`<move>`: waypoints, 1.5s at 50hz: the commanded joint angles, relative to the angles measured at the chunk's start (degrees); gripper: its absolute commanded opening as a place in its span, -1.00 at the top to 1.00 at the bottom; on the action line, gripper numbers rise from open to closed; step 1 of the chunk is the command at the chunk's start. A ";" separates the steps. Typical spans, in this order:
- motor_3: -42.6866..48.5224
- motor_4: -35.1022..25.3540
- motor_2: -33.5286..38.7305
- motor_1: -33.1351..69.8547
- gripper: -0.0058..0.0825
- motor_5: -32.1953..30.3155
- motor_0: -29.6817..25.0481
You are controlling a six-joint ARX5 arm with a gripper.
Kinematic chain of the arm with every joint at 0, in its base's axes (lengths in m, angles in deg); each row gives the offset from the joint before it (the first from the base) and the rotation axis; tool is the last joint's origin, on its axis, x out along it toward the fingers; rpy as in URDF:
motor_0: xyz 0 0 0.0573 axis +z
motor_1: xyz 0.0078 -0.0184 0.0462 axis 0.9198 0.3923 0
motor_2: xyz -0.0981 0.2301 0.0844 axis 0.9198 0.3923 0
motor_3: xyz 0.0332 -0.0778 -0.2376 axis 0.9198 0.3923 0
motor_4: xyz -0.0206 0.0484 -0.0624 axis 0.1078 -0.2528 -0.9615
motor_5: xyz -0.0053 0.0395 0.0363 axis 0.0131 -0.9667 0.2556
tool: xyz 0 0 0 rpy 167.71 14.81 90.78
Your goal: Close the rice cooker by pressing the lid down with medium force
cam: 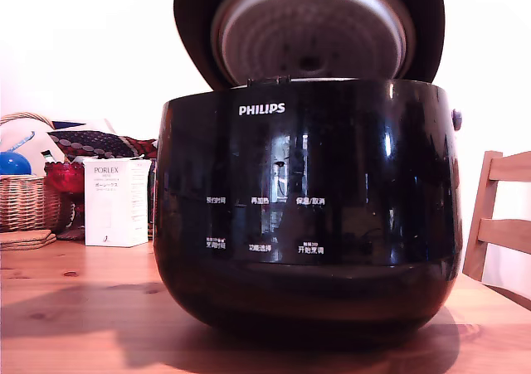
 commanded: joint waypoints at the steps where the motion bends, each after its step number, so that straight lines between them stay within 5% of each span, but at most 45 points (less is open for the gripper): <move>1: 0.28 0.35 2.56 -0.35 0.92 0.22 -0.13; 37: -7.67 4.09 15.39 -10.23 0.92 6.01 -0.20; 75: -33.73 10.03 41.57 -23.69 0.92 10.08 -4.76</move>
